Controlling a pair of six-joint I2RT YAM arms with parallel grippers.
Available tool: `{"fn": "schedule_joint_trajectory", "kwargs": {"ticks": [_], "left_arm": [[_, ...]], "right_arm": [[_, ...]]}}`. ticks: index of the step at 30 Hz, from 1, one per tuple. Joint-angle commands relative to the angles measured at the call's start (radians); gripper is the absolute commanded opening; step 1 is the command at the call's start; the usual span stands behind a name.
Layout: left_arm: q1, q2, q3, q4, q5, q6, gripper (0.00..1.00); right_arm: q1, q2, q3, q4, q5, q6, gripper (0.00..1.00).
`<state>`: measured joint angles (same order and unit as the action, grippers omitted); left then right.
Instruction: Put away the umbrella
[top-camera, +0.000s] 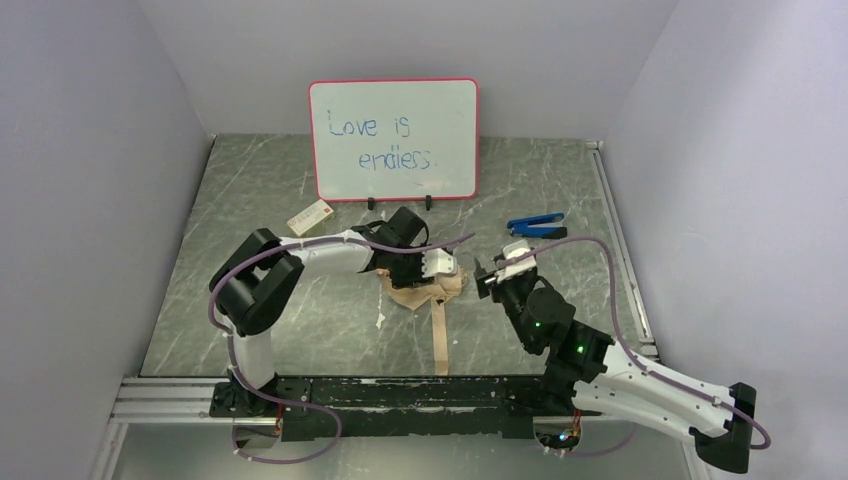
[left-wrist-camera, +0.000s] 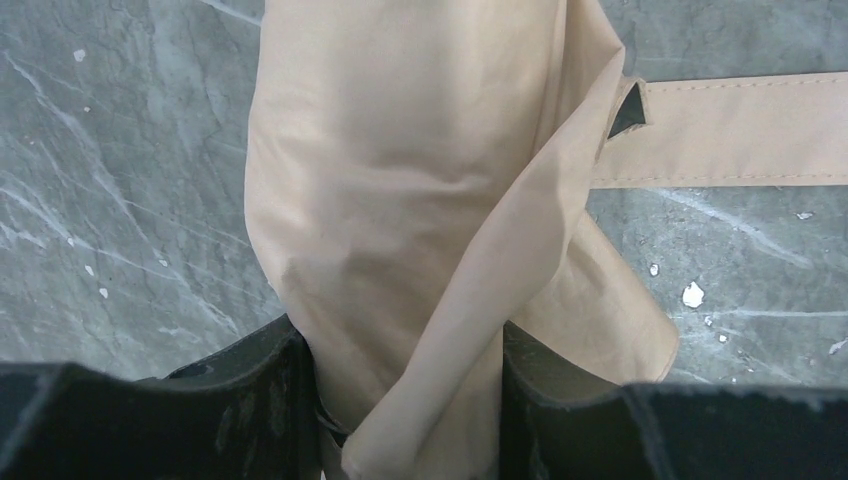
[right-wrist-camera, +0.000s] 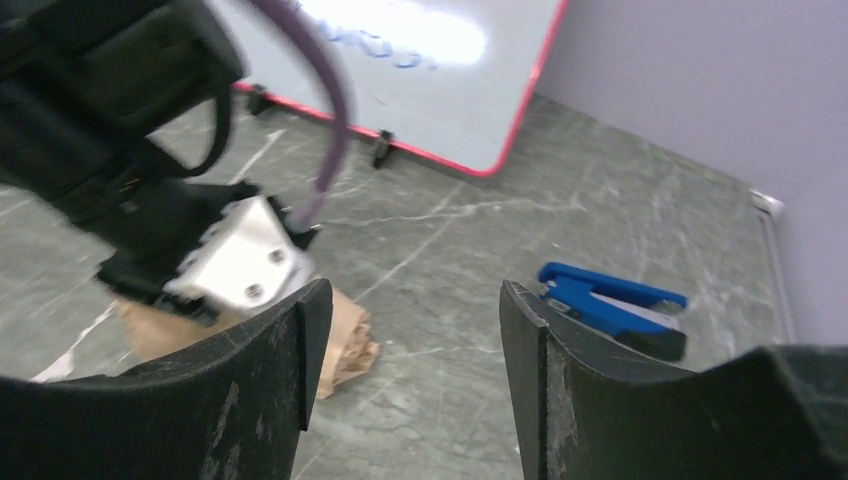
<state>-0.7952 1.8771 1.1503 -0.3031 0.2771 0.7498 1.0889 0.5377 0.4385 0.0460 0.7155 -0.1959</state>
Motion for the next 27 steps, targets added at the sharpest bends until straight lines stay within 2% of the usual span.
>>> {"fn": "schedule_joint_trajectory", "kwargs": {"ticks": [1, 6, 11, 16, 21, 27], "left_arm": [[-0.013, 0.032, -0.054, 0.005, -0.137, 0.044, 0.05], [-0.042, 0.023, -0.084, 0.046, -0.186, 0.052, 0.05], [-0.07, 0.019, -0.124, 0.114, -0.272, 0.052, 0.05], [-0.099, 0.012, -0.183, 0.22, -0.358, 0.074, 0.05], [-0.137, 0.022, -0.244, 0.33, -0.436, 0.104, 0.05], [-0.2, 0.051, -0.305, 0.461, -0.542, 0.136, 0.05]], "right_arm": [[-0.093, 0.014, 0.023, 0.001, 0.129, 0.107, 0.65], [-0.343, 0.071, 0.054, -0.094, -0.064, 0.259, 0.65], [-0.56, 0.242, 0.141, -0.139, -0.276, 0.324, 0.66], [-0.612, 0.397, 0.197, -0.087, -0.411, 0.299, 0.66], [-0.647, 0.507, 0.276, -0.093, -0.439, 0.287, 0.67], [-0.711, 0.624, 0.376, -0.092, -0.564, 0.225, 0.67]]}}
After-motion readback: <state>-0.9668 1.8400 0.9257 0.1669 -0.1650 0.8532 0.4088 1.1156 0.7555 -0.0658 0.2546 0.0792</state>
